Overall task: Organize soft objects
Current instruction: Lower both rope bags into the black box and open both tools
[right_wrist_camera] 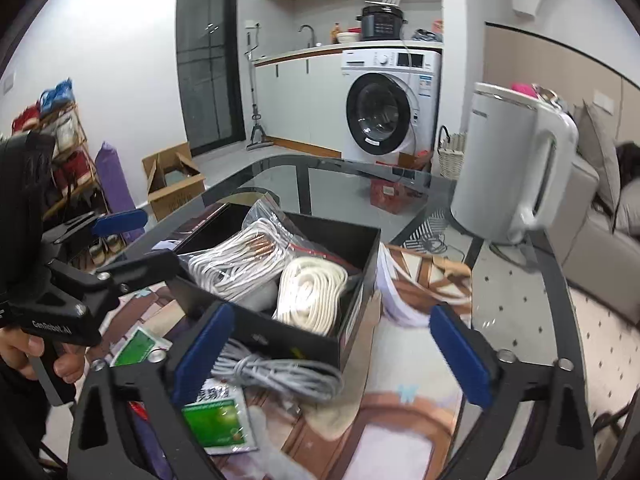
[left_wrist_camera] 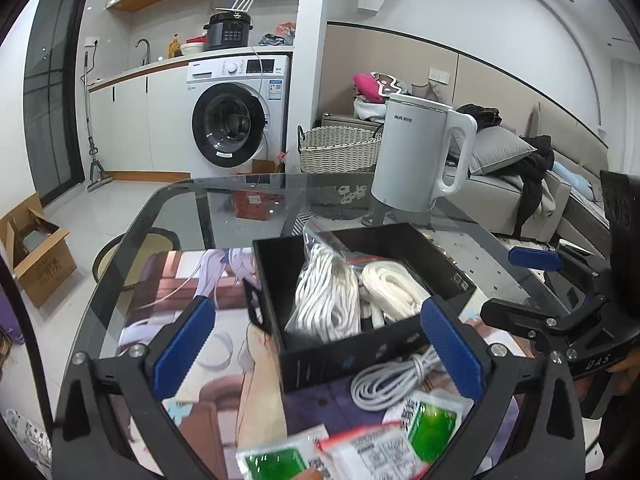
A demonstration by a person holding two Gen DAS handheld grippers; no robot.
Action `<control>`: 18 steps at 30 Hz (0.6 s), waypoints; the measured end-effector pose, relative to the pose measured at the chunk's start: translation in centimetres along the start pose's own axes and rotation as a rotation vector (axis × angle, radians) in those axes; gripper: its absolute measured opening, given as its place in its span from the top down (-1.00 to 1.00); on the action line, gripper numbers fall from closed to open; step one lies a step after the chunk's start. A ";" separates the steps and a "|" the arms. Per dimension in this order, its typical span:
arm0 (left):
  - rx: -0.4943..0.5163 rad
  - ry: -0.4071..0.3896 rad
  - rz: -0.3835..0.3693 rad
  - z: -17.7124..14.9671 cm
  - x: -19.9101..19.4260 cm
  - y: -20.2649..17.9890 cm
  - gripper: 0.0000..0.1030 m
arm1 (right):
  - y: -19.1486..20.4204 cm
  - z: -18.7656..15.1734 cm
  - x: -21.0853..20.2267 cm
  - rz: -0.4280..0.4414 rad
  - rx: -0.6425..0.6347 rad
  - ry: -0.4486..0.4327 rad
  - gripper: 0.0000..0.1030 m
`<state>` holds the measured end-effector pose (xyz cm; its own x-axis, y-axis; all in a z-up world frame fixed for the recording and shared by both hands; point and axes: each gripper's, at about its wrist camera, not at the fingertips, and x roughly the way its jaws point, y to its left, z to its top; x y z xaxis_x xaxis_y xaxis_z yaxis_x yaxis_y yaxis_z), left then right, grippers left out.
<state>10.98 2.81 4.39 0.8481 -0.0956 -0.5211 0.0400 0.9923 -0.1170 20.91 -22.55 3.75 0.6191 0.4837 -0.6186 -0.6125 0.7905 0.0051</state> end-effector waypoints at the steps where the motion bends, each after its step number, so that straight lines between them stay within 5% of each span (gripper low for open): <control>1: -0.001 -0.003 0.004 -0.2 -0.4 0.1 -1.00 | 0.1 -0.4 -0.4 0.001 0.005 0.000 -0.98; 18: 0.075 0.056 0.001 -3.9 -2.6 -0.3 -1.00 | 1.9 -3.6 -2.0 0.036 0.001 0.064 -0.99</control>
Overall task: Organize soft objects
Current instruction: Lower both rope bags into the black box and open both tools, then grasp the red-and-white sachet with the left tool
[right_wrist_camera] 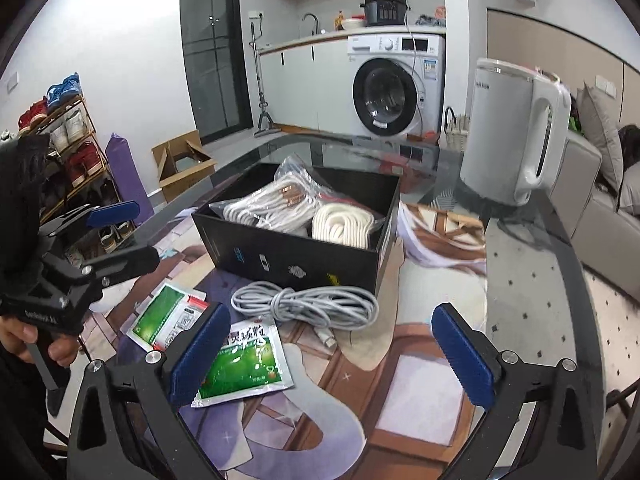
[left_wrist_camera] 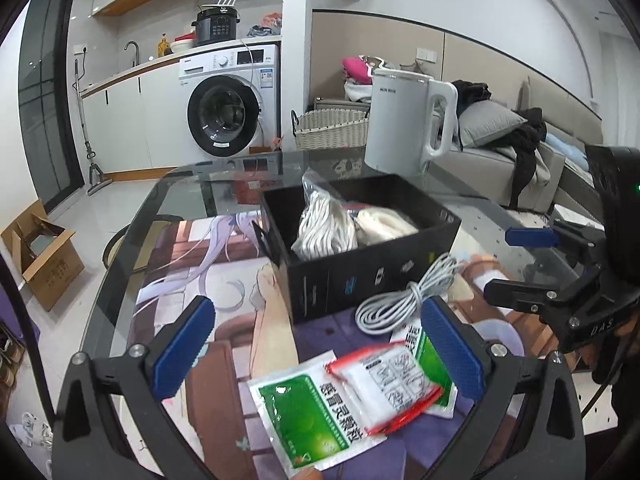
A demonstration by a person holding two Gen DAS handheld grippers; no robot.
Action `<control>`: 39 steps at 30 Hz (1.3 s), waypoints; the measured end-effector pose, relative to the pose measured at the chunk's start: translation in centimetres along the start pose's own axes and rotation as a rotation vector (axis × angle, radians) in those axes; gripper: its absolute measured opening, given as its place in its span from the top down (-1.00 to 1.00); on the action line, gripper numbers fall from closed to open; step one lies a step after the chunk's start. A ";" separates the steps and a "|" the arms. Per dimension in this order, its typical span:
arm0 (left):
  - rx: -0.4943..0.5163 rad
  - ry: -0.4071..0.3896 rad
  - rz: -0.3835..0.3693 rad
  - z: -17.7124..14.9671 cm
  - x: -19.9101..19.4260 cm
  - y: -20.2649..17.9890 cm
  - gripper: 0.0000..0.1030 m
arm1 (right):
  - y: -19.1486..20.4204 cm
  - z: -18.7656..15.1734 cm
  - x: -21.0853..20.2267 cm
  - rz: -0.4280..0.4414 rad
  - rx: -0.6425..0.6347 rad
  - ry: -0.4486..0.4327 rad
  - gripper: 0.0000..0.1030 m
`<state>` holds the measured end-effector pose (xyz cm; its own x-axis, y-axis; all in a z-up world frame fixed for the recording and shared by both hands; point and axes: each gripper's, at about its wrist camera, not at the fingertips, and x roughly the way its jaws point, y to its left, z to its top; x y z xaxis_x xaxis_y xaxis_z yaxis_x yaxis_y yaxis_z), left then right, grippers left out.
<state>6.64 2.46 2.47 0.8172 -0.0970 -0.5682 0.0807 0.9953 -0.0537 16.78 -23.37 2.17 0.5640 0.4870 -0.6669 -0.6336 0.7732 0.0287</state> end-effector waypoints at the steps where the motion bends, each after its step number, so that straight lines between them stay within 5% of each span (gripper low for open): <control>1: 0.002 0.002 -0.002 -0.1 0.0 -0.1 -1.00 | 0.1 -0.1 0.2 0.006 -0.002 0.009 -0.99; 21: 0.062 0.118 -0.073 -2.1 2.0 -1.8 -1.00 | 2.5 -2.7 4.2 0.051 -0.122 0.188 -0.99; 39: 0.138 0.198 -0.152 -3.5 3.1 -4.1 -0.96 | 0.7 -2.7 4.1 0.023 -0.111 0.205 -0.99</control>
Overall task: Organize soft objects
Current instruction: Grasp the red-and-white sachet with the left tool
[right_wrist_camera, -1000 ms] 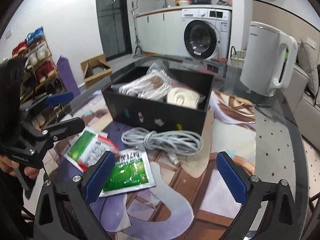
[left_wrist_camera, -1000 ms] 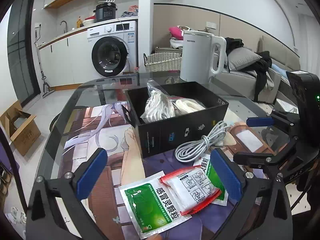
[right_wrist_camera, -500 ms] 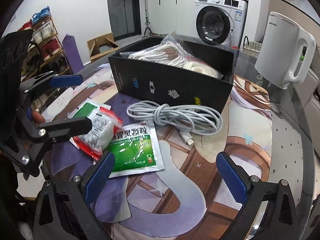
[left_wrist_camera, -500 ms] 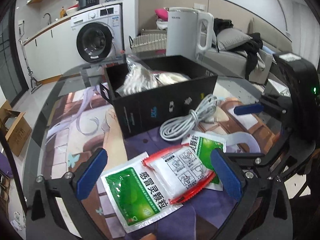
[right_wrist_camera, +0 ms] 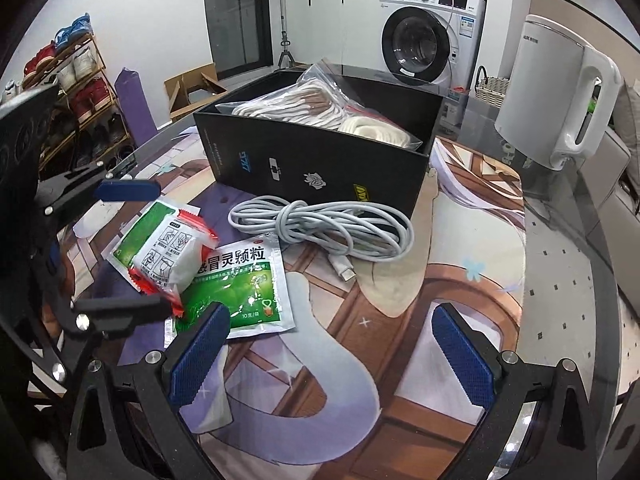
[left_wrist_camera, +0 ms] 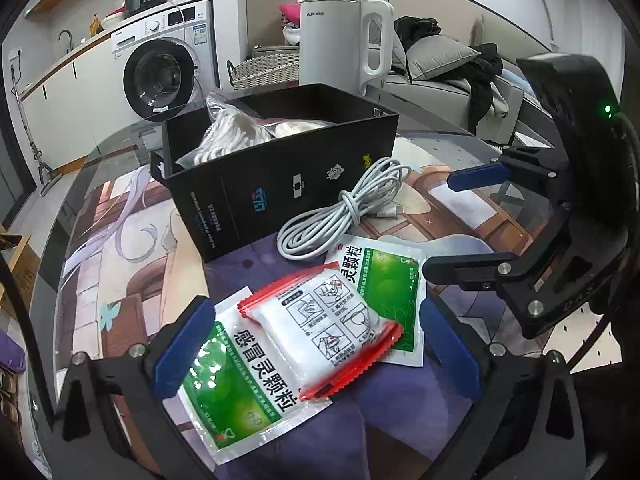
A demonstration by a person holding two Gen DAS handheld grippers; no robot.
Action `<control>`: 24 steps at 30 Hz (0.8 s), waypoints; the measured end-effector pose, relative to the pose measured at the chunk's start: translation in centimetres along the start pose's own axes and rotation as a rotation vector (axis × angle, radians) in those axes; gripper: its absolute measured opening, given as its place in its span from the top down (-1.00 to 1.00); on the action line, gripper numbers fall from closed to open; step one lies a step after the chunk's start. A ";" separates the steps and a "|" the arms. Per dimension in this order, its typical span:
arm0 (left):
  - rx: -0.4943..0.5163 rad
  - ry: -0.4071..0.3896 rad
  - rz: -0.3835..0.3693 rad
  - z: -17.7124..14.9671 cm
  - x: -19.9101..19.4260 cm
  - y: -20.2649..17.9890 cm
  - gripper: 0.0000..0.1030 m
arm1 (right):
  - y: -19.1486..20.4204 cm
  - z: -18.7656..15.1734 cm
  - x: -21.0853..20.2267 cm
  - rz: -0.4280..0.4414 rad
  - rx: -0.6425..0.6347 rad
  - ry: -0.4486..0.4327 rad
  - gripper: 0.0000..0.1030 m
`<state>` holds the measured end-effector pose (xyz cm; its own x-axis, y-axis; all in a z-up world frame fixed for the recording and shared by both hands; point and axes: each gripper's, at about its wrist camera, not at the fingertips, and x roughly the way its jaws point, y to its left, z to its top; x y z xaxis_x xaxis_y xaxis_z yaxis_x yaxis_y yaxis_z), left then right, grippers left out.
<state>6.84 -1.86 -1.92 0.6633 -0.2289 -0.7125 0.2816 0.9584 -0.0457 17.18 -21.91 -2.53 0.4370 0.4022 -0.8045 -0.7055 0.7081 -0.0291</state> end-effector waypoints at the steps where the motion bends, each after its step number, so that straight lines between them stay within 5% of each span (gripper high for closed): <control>1: 0.002 0.002 0.004 -0.1 0.1 0.0 -0.88 | 0.1 0.0 0.0 0.000 -0.001 0.000 -0.99; 6: 0.003 0.005 0.016 -0.4 0.6 -0.1 -0.60 | 0.2 0.0 -0.1 0.003 -0.007 -0.002 -0.99; 8: 0.007 -0.007 -0.002 -0.4 0.4 -0.2 -0.22 | 0.2 0.0 -0.1 0.002 -0.006 -0.003 -0.99; 24: -0.071 -0.115 0.000 0.7 -2.4 2.0 -0.10 | 1.1 0.1 -0.1 0.038 -0.012 -0.007 -0.99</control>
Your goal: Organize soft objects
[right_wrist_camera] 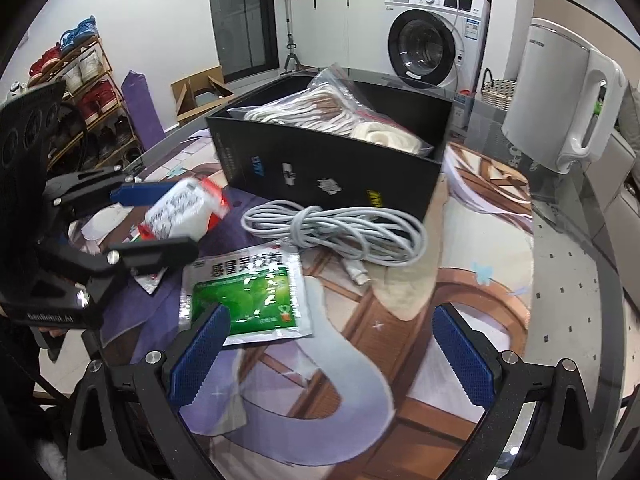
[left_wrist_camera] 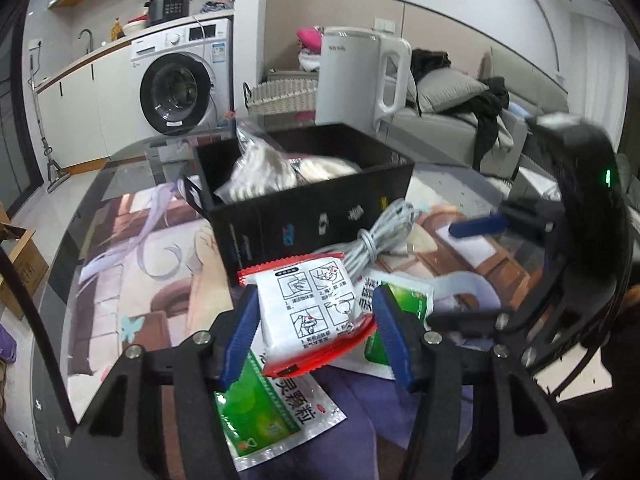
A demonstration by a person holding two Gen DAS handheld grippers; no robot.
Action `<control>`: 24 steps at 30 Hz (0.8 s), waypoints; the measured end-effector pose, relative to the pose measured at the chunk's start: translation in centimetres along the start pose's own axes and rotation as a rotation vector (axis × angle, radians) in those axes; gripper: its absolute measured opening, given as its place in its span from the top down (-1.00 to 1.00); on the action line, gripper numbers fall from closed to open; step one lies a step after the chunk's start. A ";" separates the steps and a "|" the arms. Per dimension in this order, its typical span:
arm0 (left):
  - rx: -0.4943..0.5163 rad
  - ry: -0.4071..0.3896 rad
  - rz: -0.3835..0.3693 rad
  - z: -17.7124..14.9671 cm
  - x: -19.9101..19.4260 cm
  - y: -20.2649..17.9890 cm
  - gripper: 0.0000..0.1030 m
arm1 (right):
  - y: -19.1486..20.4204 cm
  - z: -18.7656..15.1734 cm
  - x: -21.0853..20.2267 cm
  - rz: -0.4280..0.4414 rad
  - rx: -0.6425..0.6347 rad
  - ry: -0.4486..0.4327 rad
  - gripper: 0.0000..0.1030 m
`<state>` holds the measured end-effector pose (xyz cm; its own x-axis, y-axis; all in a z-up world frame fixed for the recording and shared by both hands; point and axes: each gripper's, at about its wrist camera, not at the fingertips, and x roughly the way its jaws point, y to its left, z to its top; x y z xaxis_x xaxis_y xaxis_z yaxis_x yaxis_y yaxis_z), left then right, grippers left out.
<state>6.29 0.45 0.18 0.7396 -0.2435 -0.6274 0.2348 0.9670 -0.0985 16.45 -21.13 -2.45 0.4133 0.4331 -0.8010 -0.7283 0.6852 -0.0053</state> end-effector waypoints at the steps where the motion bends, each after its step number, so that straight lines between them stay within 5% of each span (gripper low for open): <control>1: -0.006 -0.012 0.002 0.1 -0.3 0.1 -0.10 | 0.4 0.0 0.2 0.010 -0.007 0.003 -0.99; 10: -0.068 -0.077 0.017 0.8 -1.4 1.6 -0.10 | 4.1 0.1 1.9 0.070 -0.071 0.036 -0.99; 24: -0.098 -0.086 0.025 0.7 -1.5 2.2 -0.10 | 5.1 0.7 3.5 0.003 -0.051 0.022 -0.98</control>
<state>6.12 2.90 1.50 0.7966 -0.2210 -0.5626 0.1564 0.9744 -0.1614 14.56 -15.74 -4.88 0.3996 0.4215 -0.8141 -0.7566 0.6531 -0.0332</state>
